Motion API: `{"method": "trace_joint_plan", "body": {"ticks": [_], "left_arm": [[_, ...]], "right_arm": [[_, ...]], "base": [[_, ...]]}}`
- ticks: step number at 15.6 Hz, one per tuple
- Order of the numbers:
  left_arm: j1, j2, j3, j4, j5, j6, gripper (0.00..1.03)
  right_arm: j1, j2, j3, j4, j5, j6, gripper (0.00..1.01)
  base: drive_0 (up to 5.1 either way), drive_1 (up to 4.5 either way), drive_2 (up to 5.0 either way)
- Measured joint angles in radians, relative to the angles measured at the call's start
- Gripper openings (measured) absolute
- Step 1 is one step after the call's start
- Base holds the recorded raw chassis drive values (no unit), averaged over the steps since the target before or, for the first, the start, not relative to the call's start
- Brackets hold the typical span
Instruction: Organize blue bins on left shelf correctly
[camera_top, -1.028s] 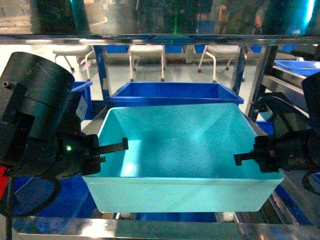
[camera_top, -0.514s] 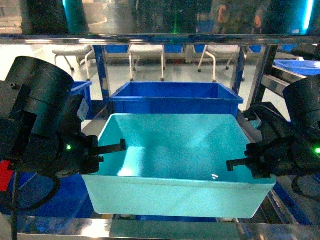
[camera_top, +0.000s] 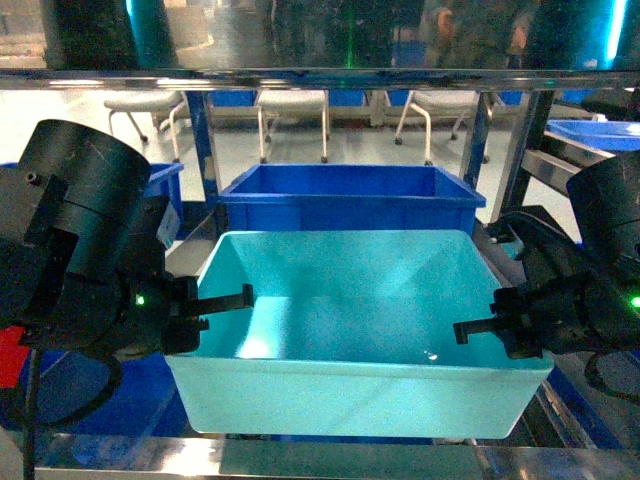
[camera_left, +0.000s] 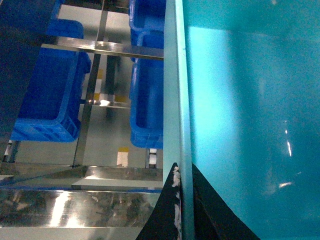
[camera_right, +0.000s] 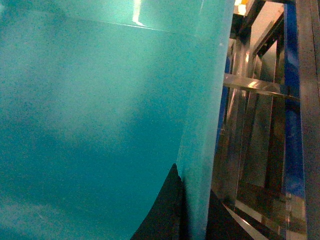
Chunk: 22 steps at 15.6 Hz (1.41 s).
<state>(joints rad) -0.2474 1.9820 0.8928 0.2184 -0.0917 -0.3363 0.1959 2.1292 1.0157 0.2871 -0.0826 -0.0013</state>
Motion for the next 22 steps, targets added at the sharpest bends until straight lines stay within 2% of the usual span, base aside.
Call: {"method": "trace_joint_plan", "body": {"ticks": [5, 13, 14, 16, 17, 19, 20, 21, 22], "left_arm": [[-0.019, 0.144, 0.102, -0.017, -0.015, -0.004, 0.02], [-0.034, 0.185, 0.201, -0.073, -0.041, -0.029, 0.02], [-0.035, 0.185, 0.201, -0.07, -0.046, -0.029, 0.06], [-0.033, 0.185, 0.223, -0.052, -0.058, -0.028, 0.31], [-0.033, 0.185, 0.224, -0.055, -0.058, -0.029, 0.49], [-0.033, 0.185, 0.224, -0.055, -0.058, -0.029, 0.74], [-0.033, 0.185, 0.224, -0.055, -0.058, -0.029, 0.91], [-0.034, 0.185, 0.224, -0.055, -0.057, -0.025, 1.0], [-0.034, 0.185, 0.224, -0.055, -0.058, -0.026, 0.97]], "right_arm": [[-0.014, 0.101, 0.062, -0.003, -0.002, -0.021, 0.02], [-0.033, 0.135, 0.137, -0.065, -0.026, -0.04, 0.02], [-0.034, 0.137, 0.139, -0.065, -0.027, -0.04, 0.02], [-0.029, 0.137, 0.14, -0.069, -0.076, -0.105, 0.28], [-0.025, 0.137, 0.142, -0.065, -0.081, -0.122, 0.46], [-0.02, 0.137, 0.145, -0.059, -0.082, -0.124, 0.73], [-0.02, 0.137, 0.147, -0.059, -0.083, -0.124, 0.88], [-0.02, 0.137, 0.147, -0.059, -0.083, -0.124, 1.0], [-0.02, 0.137, 0.147, -0.06, -0.083, -0.124, 0.97]], "base": [[0.0, 0.0, 0.0], [0.0, 0.0, 0.0], [0.0, 0.0, 0.0], [0.0, 0.0, 0.0], [0.0, 0.0, 0.0], [0.0, 0.0, 0.0], [0.0, 0.0, 0.0], [0.0, 0.0, 0.0], [0.0, 0.0, 0.0]]}}
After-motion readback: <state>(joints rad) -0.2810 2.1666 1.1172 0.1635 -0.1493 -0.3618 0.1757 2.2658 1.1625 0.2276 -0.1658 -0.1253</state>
